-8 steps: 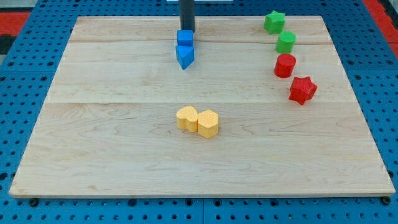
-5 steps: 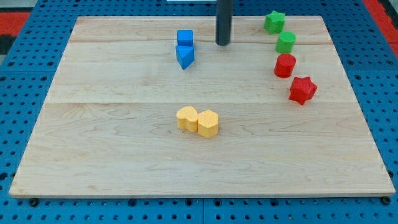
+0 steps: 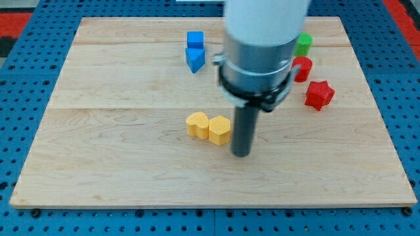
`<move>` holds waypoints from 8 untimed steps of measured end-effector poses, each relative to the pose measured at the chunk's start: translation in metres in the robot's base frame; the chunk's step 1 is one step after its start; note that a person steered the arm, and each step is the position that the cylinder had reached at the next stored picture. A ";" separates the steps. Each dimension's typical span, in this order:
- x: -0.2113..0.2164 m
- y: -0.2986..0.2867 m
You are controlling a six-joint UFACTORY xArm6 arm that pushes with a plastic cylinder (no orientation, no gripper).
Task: Move the yellow hexagon towards up
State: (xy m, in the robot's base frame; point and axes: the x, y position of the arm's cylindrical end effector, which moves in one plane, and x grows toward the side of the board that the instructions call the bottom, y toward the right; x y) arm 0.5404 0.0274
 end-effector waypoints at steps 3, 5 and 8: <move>-0.024 -0.010; -0.039 0.022; -0.089 0.030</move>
